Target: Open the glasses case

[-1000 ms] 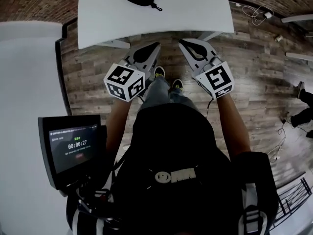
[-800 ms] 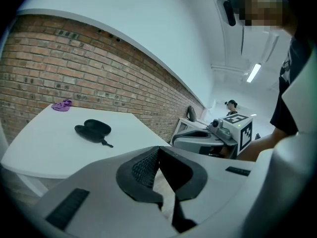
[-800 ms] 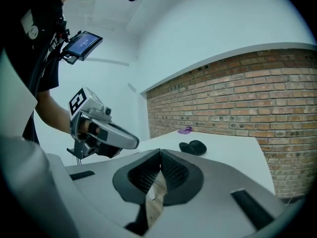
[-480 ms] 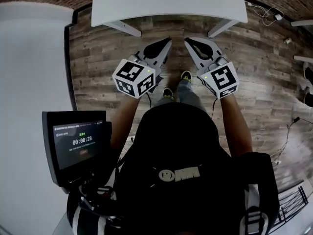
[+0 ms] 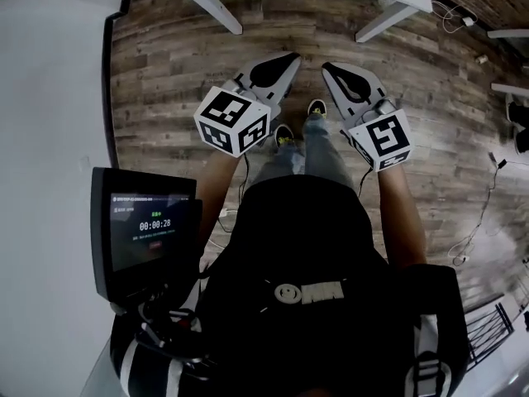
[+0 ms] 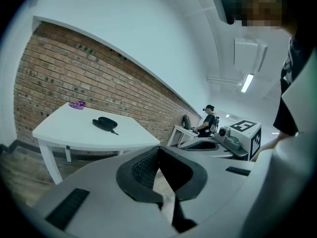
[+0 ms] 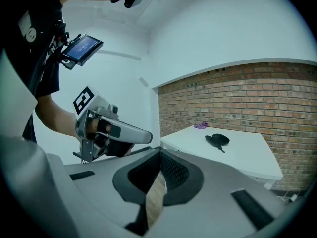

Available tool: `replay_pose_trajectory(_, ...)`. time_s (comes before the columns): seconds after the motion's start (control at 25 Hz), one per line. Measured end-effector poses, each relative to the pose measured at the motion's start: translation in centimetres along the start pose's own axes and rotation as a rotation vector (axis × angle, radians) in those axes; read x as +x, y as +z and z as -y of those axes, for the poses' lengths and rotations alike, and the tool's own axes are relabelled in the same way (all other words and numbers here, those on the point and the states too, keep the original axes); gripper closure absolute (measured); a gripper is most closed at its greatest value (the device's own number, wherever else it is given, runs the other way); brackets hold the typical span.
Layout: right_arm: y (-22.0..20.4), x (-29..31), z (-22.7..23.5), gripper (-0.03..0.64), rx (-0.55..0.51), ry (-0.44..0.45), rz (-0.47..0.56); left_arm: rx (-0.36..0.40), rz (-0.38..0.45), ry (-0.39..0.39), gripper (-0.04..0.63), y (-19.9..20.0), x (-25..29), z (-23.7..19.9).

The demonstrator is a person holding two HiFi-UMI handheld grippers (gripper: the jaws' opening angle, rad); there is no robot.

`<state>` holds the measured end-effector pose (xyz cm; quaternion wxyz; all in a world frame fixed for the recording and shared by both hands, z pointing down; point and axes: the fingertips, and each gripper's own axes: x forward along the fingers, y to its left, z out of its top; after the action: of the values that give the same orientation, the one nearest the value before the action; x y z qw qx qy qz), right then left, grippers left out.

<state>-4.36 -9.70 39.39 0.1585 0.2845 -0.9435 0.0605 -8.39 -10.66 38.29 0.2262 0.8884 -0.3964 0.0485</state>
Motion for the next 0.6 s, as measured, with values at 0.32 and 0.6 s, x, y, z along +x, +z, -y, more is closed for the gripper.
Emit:
replay_pose_trajectory(0.32,-1.6,-3.0,-7.5,0.609,-0.010,0.029,-0.030,-0.024,0.028,0.002,0.591,-3.0,-5.9,3.7)
replay_pose_trajectory(0.6,-4.7,-7.7,-10.3,0.609,0.003,0.017,-0.035,-0.033,0.015,-0.001,0.591,-6.7,-7.9,8.4)
